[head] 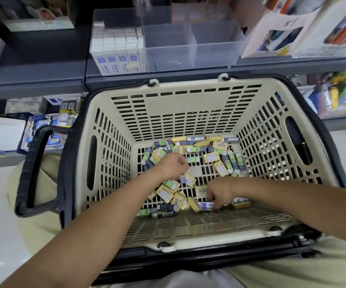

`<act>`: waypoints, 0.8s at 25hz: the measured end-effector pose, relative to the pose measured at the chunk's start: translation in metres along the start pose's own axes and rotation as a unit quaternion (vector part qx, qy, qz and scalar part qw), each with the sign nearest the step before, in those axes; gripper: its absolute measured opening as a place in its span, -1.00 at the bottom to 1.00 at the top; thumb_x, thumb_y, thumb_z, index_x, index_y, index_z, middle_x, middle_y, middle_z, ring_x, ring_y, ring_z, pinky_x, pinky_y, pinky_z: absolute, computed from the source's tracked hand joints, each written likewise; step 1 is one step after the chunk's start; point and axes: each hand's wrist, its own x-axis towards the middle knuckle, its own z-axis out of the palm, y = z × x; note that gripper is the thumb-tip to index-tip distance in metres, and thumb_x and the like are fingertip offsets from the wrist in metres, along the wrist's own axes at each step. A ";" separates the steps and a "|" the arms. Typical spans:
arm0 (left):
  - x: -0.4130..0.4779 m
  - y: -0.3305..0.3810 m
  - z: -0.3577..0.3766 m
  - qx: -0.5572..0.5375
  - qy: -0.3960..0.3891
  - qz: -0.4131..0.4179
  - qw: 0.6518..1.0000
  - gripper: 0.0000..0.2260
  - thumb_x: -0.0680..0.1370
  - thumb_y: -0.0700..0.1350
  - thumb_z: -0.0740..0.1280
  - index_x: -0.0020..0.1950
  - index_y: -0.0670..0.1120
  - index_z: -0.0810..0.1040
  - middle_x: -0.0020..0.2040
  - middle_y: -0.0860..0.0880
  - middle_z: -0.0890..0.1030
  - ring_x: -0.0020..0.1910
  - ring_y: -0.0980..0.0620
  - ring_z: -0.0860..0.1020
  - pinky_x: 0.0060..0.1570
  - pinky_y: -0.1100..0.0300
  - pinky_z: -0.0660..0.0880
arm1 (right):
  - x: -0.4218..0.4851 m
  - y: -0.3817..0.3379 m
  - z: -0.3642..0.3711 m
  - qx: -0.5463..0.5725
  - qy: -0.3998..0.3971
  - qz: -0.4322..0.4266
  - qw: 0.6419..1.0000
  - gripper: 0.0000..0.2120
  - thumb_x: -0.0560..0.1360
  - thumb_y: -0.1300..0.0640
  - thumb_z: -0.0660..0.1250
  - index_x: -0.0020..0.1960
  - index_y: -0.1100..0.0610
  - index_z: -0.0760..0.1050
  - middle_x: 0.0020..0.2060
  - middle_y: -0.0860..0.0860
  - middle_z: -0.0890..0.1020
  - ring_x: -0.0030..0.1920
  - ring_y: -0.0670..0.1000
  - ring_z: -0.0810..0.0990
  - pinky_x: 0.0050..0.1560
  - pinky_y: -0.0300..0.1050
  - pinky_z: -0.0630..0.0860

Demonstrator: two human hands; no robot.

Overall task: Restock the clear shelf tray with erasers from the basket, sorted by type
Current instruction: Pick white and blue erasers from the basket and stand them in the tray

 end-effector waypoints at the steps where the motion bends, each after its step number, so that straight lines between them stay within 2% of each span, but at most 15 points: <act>1: 0.000 0.000 0.002 -0.004 -0.017 -0.005 1.000 -0.93 0.58 -0.15 0.22 -0.07 -0.09 0.47 -0.21 -0.06 0.54 -0.36 0.07 0.49 -0.40 0.22 0.41 | 0.000 0.000 0.000 0.010 -0.005 0.002 1.000 -0.75 0.48 0.06 0.34 -0.11 0.28 0.53 -0.20 0.17 0.55 -0.21 0.07 0.47 -0.27 -0.16 0.37; 3: -0.001 -0.001 0.004 -0.011 -0.044 -0.012 0.999 -0.94 0.58 -0.13 0.23 -0.03 -0.07 0.48 -0.22 -0.01 0.54 -0.34 0.10 0.50 -0.39 0.25 0.42 | -0.003 0.001 -0.001 0.045 -0.002 0.004 0.999 -0.80 0.45 0.12 0.36 -0.01 0.23 0.53 -0.14 0.11 0.54 -0.16 0.03 0.46 -0.23 -0.18 0.37; 5: -0.001 -0.002 0.006 -0.001 -0.054 -0.008 0.998 -0.94 0.58 -0.12 0.23 -0.02 -0.08 0.48 -0.21 0.01 0.55 -0.31 0.11 0.51 -0.37 0.26 0.44 | -0.005 0.002 -0.002 0.068 0.013 -0.007 0.998 -0.75 0.43 0.15 0.38 0.09 0.19 0.51 -0.05 0.07 0.55 -0.10 0.00 0.47 -0.16 -0.17 0.40; 7: -0.001 -0.003 0.006 0.002 -0.058 -0.010 0.998 -0.93 0.57 -0.12 0.23 0.01 -0.08 0.48 -0.19 0.01 0.55 -0.28 0.11 0.52 -0.34 0.26 0.46 | -0.004 0.004 0.001 0.098 0.010 -0.024 0.995 -0.80 0.43 0.19 0.36 0.04 0.16 0.49 -0.11 0.05 0.55 -0.16 0.01 0.50 -0.16 -0.14 0.45; 10: -0.002 -0.005 0.004 -0.009 -0.070 -0.027 0.997 -0.92 0.57 -0.13 0.24 0.02 -0.09 0.49 -0.17 0.00 0.56 -0.26 0.11 0.52 -0.33 0.29 0.47 | -0.007 0.006 -0.002 0.168 -0.026 -0.035 0.985 -0.90 0.46 0.23 0.35 -0.09 0.11 0.44 -0.26 -0.01 0.52 -0.31 -0.05 0.53 -0.27 -0.17 0.49; 12: -0.002 -0.006 0.003 -0.015 -0.079 -0.038 0.996 -0.92 0.56 -0.11 0.26 0.02 -0.08 0.51 -0.17 0.02 0.56 -0.25 0.12 0.53 -0.32 0.29 0.48 | -0.010 0.011 -0.012 0.227 0.015 -0.035 0.973 -0.91 0.46 0.19 0.37 -0.12 0.08 0.46 -0.24 0.00 0.56 -0.27 -0.05 0.56 -0.16 -0.14 0.52; 13: -0.002 -0.006 0.003 -0.024 -0.083 -0.045 0.995 -0.89 0.56 -0.09 0.28 0.04 -0.09 0.52 -0.17 0.03 0.57 -0.24 0.13 0.54 -0.32 0.30 0.49 | -0.013 0.014 -0.018 0.276 0.051 -0.027 0.959 -0.92 0.45 0.17 0.39 -0.11 0.08 0.48 -0.24 0.00 0.58 -0.26 -0.07 0.57 -0.16 -0.17 0.52; 16: -0.003 -0.003 0.001 -0.141 -0.083 -0.054 0.985 -0.84 0.54 -0.08 0.34 0.07 -0.12 0.55 -0.19 -0.01 0.60 -0.26 0.13 0.56 -0.31 0.30 0.51 | -0.019 0.018 -0.030 0.429 0.120 -0.017 0.895 -0.90 0.43 0.17 0.42 -0.09 0.09 0.52 -0.37 -0.07 0.57 -0.48 -0.21 0.50 -0.48 -0.36 0.37; 18: -0.002 -0.001 -0.005 -0.283 -0.076 -0.051 0.955 -0.91 0.50 -0.15 0.37 -0.01 -0.11 0.57 -0.23 -0.04 0.62 -0.29 0.10 0.55 -0.29 0.28 0.51 | -0.018 0.017 -0.030 0.506 0.129 -0.024 0.853 -0.90 0.43 0.19 0.41 -0.07 0.09 0.54 -0.36 -0.08 0.58 -0.44 -0.18 0.49 -0.44 -0.33 0.35; 20: -0.003 0.000 -0.008 -0.363 -0.077 -0.043 0.928 -0.94 0.49 -0.18 0.38 -0.05 -0.11 0.59 -0.24 -0.02 0.62 -0.28 0.11 0.55 -0.30 0.29 0.51 | -0.015 0.015 -0.031 0.561 0.147 -0.034 0.814 -0.93 0.44 0.17 0.40 -0.09 0.08 0.54 -0.33 -0.08 0.60 -0.40 -0.16 0.48 -0.34 -0.28 0.35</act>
